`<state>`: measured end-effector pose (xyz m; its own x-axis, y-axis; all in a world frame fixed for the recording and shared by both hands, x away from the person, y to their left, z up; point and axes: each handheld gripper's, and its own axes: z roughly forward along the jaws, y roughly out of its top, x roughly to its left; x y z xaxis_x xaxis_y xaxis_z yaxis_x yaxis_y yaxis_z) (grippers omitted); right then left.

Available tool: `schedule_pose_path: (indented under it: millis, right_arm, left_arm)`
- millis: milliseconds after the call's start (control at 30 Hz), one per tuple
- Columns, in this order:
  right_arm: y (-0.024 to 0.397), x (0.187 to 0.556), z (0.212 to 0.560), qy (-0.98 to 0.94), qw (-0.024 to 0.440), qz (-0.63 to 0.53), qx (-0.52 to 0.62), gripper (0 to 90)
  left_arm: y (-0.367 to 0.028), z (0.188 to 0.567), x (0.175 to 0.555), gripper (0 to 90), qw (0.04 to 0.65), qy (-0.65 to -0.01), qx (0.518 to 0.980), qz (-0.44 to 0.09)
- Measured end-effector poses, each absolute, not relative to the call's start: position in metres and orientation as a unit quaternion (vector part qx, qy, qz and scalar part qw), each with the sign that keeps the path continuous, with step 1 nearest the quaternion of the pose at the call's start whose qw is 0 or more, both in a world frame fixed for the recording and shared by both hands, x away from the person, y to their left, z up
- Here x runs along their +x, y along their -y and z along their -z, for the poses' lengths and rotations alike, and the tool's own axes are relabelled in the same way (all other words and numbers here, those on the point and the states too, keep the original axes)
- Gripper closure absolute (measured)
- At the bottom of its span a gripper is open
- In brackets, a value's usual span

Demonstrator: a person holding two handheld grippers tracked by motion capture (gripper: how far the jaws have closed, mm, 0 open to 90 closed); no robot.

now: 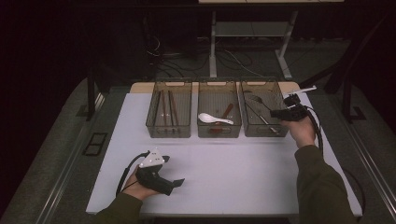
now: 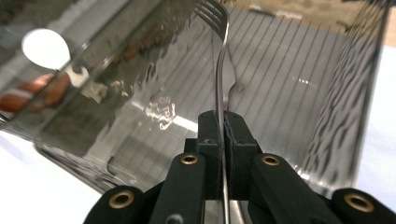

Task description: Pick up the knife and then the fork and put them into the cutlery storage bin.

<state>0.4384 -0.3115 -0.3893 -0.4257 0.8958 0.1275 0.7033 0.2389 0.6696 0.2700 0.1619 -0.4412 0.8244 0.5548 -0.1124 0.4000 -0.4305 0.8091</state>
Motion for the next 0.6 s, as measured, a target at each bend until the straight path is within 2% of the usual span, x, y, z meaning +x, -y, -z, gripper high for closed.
schedule_pose_path:
  millis: [67,100,133,267,400,600]
  right_arm:
    - [0.308,0.44,0.392,-0.779,0.145,-0.324,0.517,86.0]
    - [0.306,0.441,0.393,-0.78,0.146,-0.322,0.516,82.3]
    - [0.305,0.441,0.393,-0.778,0.156,-0.325,0.515,74.2]
    - [0.305,0.44,0.39,-0.77,0.171,-0.332,0.518,61.2]
    - [0.311,0.439,0.388,-0.759,0.172,-0.346,0.523,52.8]
    - [0.315,0.435,0.382,-0.755,0.169,-0.368,0.516,44.9]
  left_arm:
    - [-0.162,0.442,0.27,0.0,0.449,-0.283,0.843,-0.084]
    - [-0.162,0.442,0.27,0.0,0.448,-0.284,0.844,-0.084]
    - [-0.162,0.442,0.27,0.0,0.448,-0.283,0.844,-0.084]
    - [-0.162,0.441,0.27,0.0,0.451,-0.283,0.842,-0.085]
    - [-0.162,0.442,0.27,0.0,0.449,-0.283,0.843,-0.085]
    - [-0.161,0.442,0.27,0.0,0.447,-0.283,0.844,-0.085]
